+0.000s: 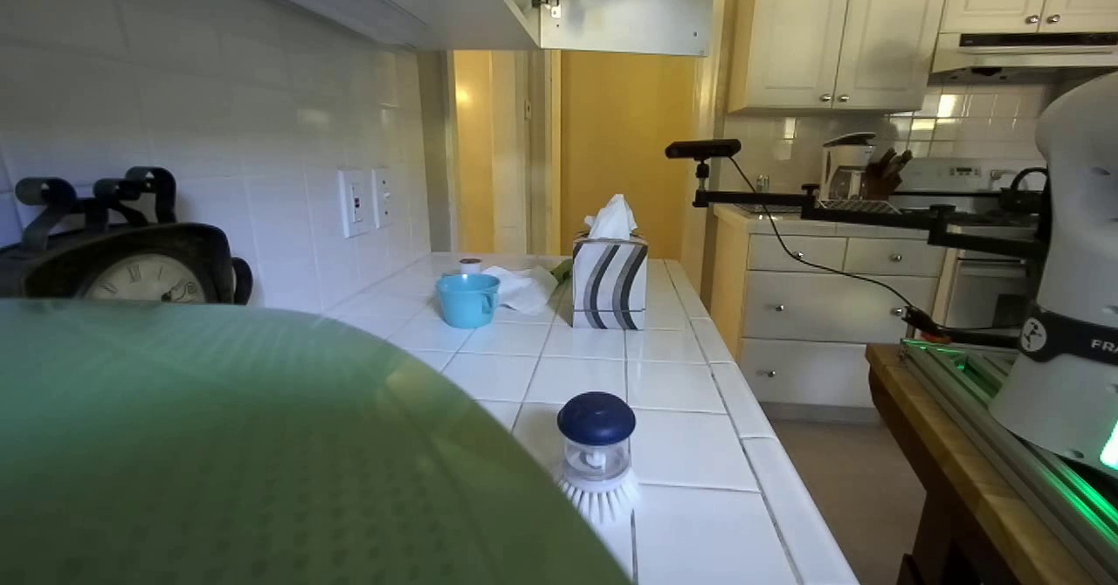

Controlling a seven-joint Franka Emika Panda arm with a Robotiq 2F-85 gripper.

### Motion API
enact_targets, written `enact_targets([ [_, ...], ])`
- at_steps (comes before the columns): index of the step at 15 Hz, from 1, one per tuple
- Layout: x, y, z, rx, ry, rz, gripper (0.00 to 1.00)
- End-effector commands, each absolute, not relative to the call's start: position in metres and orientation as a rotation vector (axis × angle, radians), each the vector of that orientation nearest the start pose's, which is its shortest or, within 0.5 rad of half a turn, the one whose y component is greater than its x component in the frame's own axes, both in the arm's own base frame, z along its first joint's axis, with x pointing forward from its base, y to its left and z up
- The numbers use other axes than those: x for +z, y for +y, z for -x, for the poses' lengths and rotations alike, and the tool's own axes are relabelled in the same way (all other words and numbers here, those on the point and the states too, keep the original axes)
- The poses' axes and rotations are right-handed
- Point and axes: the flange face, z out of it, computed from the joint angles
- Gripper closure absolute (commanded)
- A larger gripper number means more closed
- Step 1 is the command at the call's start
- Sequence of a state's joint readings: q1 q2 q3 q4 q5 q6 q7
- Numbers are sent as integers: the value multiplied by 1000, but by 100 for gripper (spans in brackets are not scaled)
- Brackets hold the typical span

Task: Open the left door of the top cabinet then pick up the blush and put it in the cabinet

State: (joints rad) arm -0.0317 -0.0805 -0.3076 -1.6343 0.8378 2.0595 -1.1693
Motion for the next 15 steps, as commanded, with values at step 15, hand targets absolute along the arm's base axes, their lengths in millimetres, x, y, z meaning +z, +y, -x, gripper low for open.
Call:
enact_targets([
  [15, 711, -154, -595, -1323, -1007, 2267, 0],
])
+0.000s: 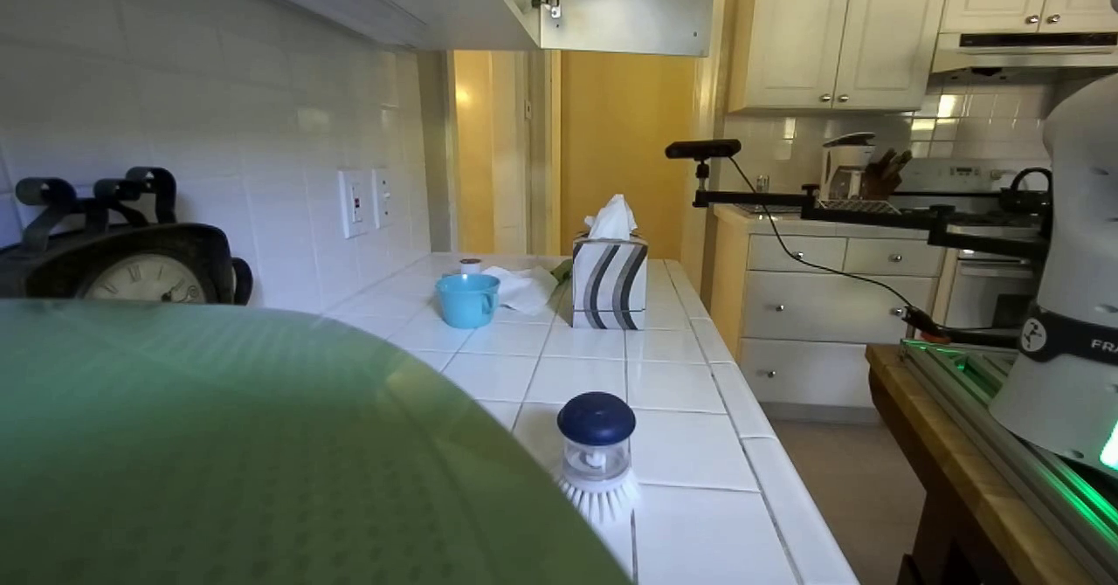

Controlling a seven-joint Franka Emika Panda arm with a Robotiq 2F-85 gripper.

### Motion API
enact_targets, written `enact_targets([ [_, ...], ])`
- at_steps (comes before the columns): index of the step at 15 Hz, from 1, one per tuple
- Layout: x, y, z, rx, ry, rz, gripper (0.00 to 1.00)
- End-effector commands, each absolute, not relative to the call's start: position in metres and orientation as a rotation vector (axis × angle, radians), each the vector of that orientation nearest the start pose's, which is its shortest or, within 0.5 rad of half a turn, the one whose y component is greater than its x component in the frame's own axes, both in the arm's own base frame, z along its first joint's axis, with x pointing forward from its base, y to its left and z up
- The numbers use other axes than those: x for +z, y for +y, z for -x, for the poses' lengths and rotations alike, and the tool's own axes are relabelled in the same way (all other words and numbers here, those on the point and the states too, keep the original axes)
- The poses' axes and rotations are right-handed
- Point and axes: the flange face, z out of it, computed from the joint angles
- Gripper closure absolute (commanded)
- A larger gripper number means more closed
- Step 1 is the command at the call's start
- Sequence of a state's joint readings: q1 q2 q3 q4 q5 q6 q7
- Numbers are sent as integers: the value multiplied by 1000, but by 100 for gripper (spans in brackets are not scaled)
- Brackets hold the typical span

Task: Open the left door of the top cabinet then pick up the blush and put it in the cabinet

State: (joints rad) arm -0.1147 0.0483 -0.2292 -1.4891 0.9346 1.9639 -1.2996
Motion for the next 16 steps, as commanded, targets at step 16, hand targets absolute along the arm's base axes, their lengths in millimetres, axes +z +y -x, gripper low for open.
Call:
enact_targets([
  [16, 714, -143, -586, -1276, -1081, 2168, 0],
])
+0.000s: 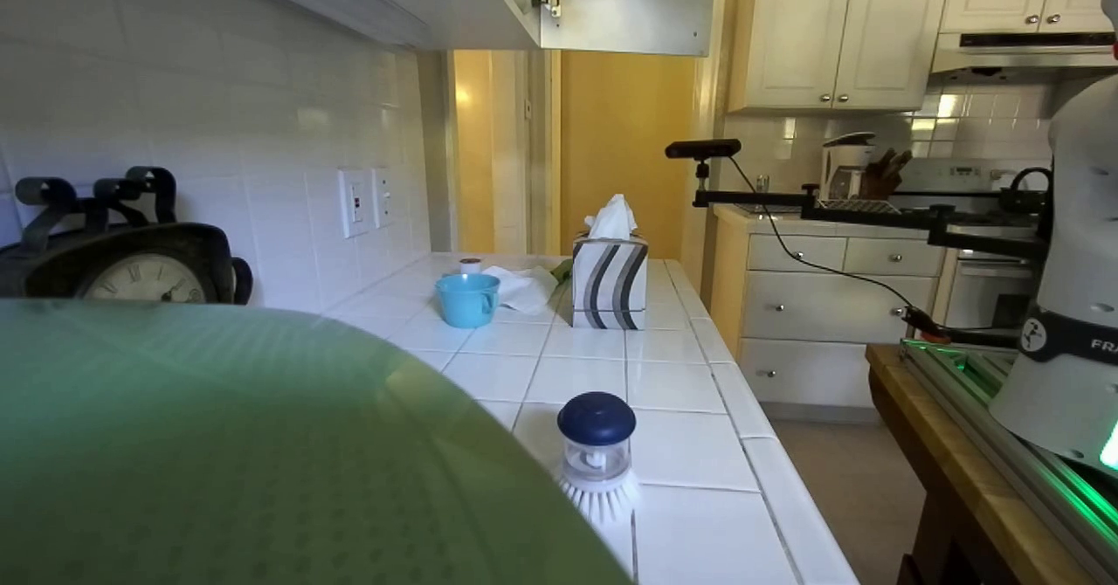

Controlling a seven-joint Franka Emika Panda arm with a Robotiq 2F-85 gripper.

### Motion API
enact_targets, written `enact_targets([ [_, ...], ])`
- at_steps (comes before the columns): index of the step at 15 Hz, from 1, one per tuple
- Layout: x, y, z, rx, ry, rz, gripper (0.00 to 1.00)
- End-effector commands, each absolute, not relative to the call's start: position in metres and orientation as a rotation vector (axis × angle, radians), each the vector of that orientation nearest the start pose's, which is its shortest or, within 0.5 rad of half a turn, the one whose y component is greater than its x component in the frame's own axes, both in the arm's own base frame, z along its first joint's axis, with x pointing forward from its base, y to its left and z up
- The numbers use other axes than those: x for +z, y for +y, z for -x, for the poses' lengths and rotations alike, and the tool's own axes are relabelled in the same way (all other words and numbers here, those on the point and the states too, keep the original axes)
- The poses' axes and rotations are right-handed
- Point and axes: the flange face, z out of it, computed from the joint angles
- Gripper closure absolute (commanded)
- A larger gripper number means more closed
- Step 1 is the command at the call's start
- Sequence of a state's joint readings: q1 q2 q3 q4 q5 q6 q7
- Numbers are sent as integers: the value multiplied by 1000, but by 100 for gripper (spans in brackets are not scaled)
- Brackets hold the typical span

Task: Open the left door of the top cabinet then pick up the blush and put it in the cabinet

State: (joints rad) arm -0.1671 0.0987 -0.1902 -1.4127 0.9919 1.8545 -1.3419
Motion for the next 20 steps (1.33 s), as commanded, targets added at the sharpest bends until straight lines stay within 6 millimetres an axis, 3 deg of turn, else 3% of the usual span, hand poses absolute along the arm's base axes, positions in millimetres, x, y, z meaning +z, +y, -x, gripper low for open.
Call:
enact_targets([
  [1, 715, -142, -583, -1272, -1085, 2158, 0],
  [20, 732, -112, -500, -1159, -1151, 2169, 0],
])
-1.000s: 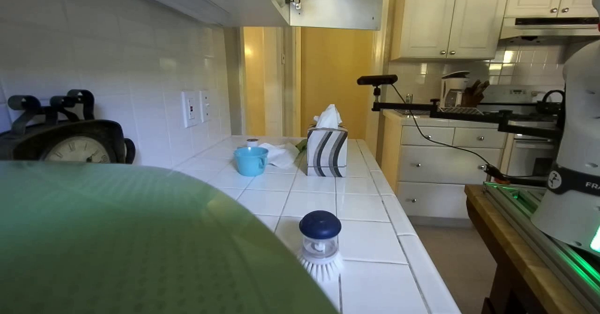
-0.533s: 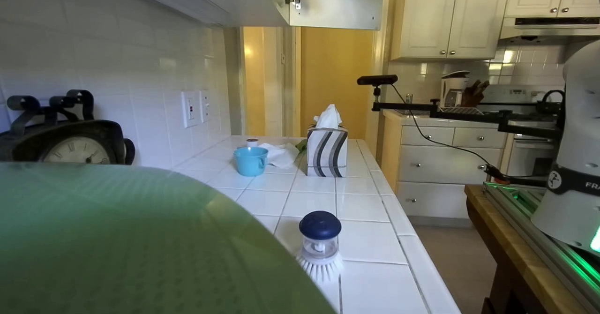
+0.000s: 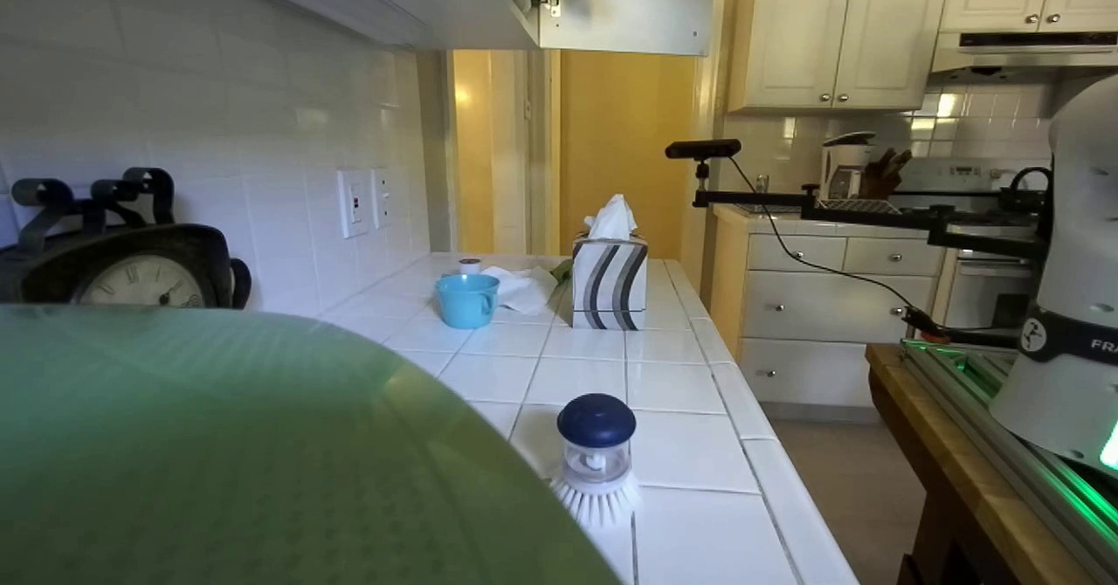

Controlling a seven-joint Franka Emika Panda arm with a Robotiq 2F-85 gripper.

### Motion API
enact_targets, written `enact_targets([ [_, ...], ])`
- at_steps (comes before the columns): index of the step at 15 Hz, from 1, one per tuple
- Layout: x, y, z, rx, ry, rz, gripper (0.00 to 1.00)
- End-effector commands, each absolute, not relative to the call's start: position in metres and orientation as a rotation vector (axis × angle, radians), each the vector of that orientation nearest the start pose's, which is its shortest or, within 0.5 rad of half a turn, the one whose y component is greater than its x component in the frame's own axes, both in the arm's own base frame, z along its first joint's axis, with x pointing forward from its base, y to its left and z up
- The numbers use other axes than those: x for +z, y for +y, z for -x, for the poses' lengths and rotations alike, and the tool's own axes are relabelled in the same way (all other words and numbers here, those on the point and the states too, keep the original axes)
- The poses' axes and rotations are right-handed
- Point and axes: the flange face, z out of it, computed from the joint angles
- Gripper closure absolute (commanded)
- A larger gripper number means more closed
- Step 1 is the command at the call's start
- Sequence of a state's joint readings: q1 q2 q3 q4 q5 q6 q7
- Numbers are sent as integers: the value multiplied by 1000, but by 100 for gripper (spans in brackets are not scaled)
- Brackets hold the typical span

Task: Open the left door of the top cabinet then pick up the blush and put it in the cabinet

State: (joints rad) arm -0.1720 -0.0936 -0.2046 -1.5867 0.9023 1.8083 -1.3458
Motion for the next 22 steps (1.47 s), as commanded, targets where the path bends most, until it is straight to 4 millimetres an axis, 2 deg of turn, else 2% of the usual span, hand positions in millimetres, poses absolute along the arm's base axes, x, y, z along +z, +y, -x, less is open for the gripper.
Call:
enact_targets([
  [1, 732, -111, -495, -1151, -1158, 2176, 0],
  [9, 734, -84, -449, -1135, -1171, 2211, 0],
  [18, 742, -56, -385, -1108, -1029, 2399, 0],
  [22, 748, -36, -359, -1059, -961, 2486, 0],
])
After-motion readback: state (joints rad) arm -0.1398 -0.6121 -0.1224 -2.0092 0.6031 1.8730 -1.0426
